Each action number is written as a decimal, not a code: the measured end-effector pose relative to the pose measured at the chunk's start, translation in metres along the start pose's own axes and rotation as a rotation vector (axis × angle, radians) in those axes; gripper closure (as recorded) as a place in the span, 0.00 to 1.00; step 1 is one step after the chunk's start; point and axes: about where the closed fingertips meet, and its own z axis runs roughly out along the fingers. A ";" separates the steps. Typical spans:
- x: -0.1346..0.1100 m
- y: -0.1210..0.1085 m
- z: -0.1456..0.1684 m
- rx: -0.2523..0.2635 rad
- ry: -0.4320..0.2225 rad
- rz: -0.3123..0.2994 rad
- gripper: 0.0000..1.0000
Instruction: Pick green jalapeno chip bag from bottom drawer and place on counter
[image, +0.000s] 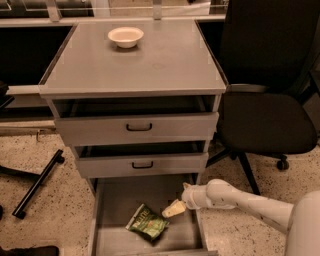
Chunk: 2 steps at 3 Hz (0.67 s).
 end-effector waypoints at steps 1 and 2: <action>0.000 0.000 0.000 0.000 0.000 0.000 0.00; 0.020 0.007 0.032 -0.025 0.002 0.009 0.00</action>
Offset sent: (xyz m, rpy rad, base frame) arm -0.0142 0.0352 -0.0980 0.0359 0.0531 0.0250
